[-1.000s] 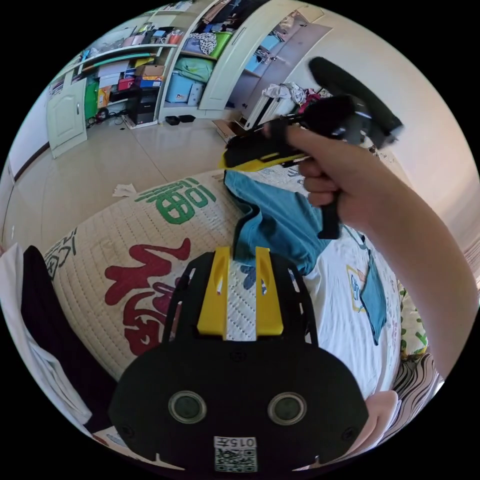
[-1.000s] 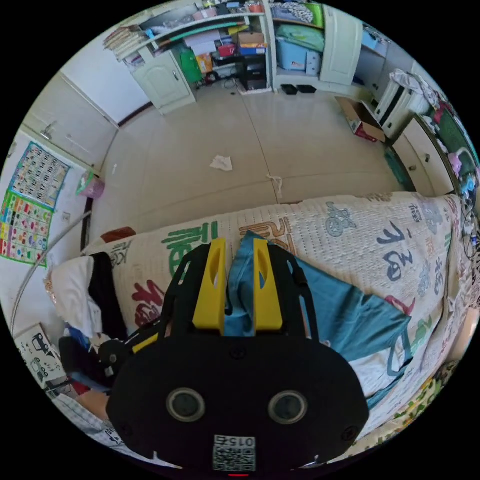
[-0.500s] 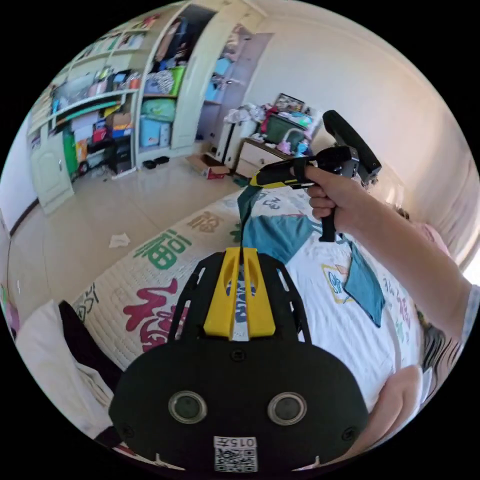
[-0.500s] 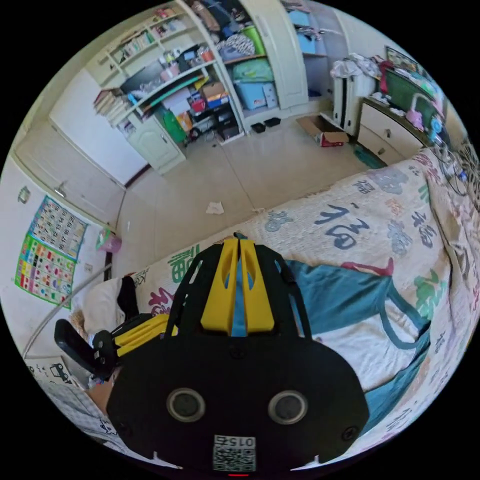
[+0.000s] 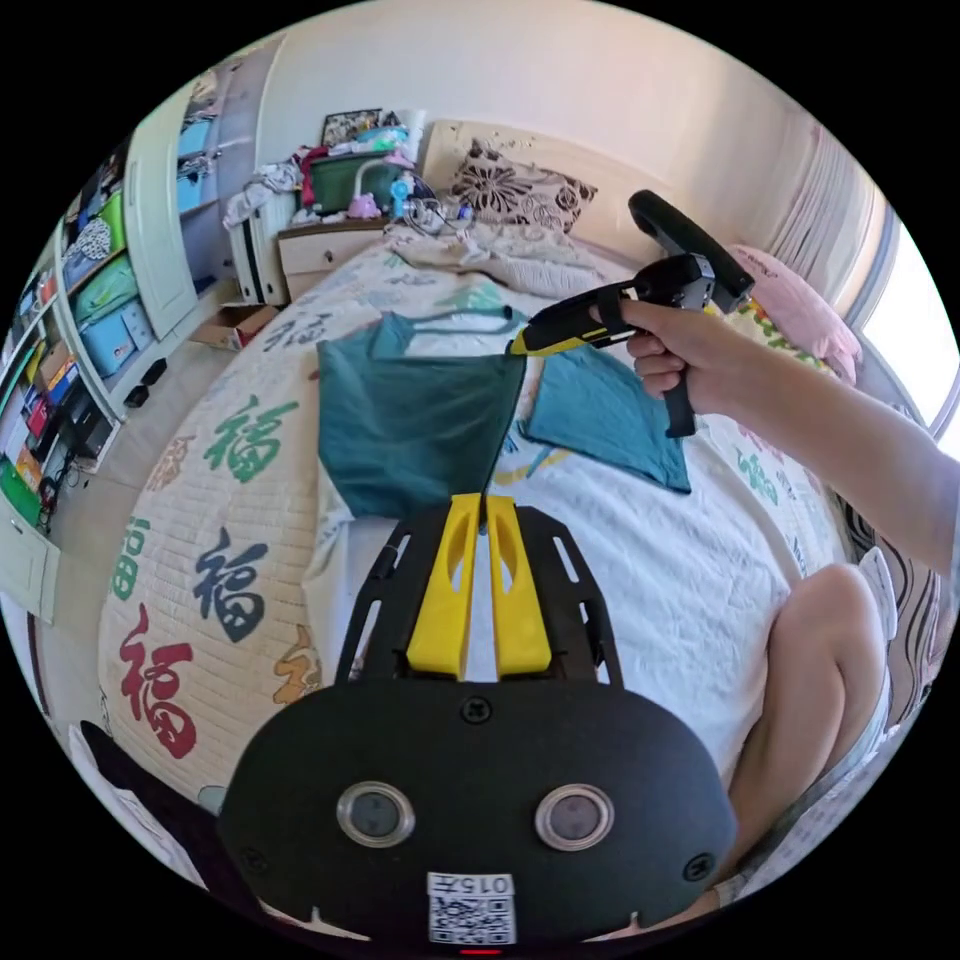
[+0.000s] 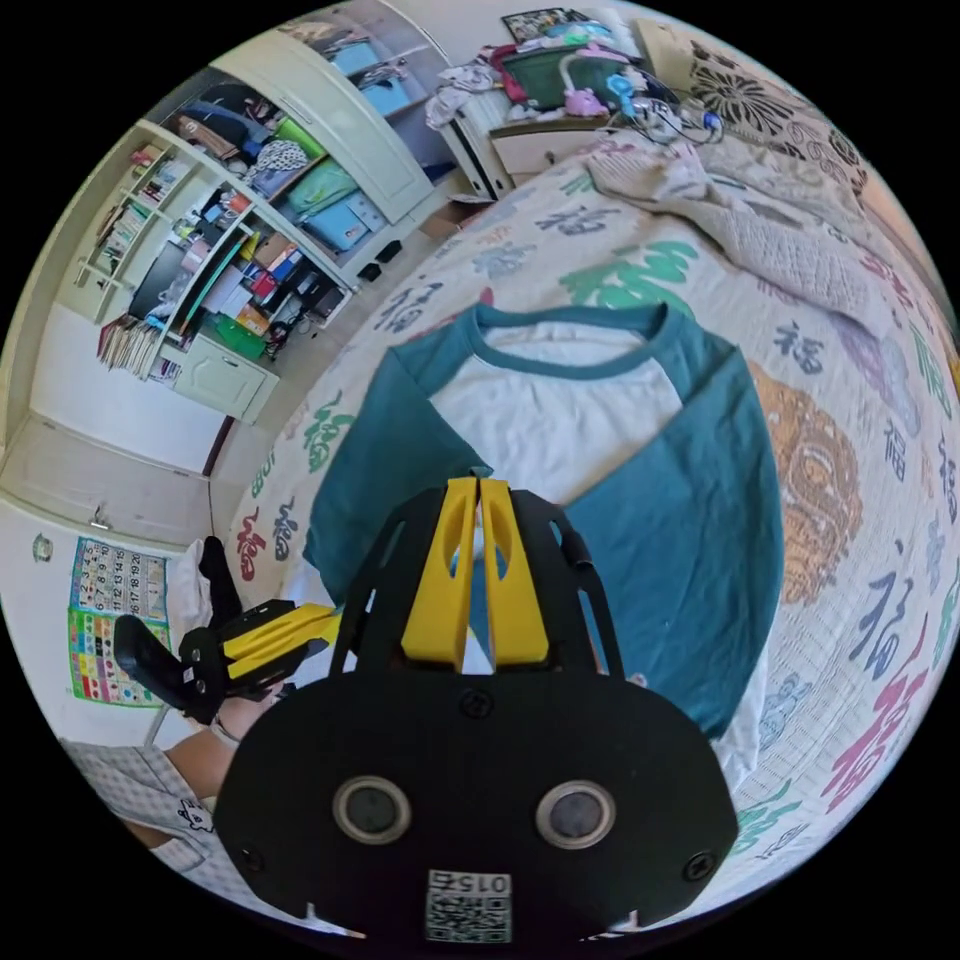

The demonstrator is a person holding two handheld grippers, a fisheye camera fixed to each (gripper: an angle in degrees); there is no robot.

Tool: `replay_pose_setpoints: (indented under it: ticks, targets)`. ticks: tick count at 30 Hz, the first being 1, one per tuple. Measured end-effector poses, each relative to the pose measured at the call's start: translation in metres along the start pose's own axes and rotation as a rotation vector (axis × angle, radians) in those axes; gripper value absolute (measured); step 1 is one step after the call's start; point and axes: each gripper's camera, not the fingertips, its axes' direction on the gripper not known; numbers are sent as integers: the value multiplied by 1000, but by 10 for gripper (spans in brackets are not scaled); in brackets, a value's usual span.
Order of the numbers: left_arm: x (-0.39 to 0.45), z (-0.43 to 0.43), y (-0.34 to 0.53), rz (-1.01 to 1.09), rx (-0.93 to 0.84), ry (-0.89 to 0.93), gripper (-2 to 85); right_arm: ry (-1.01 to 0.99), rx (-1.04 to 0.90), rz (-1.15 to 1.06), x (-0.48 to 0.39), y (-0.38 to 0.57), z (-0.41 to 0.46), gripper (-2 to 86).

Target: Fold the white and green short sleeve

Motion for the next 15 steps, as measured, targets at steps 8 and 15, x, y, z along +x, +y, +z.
replay_pose_setpoints:
  ticks: [8, 15]
  targets:
    - [11, 21, -19, 39, -110, 135, 49, 26, -23, 35, 37, 12, -11, 22]
    - [-49, -16, -30, -133, 56, 122, 67, 63, 42, -158, -12, -28, -43, 47]
